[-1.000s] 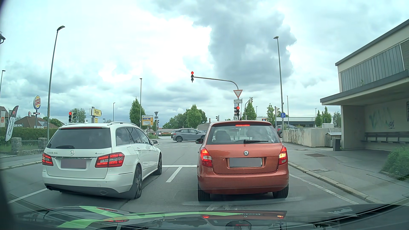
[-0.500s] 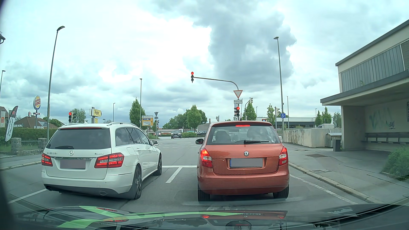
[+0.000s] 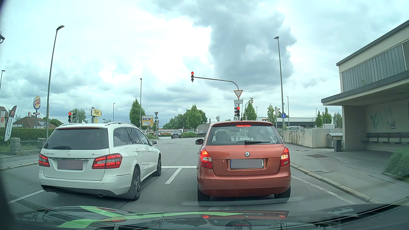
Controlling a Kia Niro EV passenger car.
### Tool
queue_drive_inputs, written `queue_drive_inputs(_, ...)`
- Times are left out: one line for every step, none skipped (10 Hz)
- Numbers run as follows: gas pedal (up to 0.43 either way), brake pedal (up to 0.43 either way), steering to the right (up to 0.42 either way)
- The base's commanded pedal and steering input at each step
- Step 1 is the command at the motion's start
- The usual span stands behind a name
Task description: Follow the waypoints while adhering to traffic rules and regulations
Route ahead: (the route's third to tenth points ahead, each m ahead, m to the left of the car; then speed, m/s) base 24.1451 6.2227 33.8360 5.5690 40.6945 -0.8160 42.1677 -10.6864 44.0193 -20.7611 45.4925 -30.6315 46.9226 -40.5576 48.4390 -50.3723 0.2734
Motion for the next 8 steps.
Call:
queue_drive_inputs(0.0, 0.03, -0.008)
queue_drive_inputs(0.0, 0.091, -0.008)
queue_drive_inputs(0.0, 0.11, -0.008)
queue_drive_inputs(0.0, 0.116, -0.008)
queue_drive_inputs(0.0, 0.152, -0.008)
queue_drive_inputs(0.0, 0.207, -0.008)
queue_drive_inputs(0.0, 0.299, -0.008)
queue_drive_inputs(0.0, 0.293, -0.008)
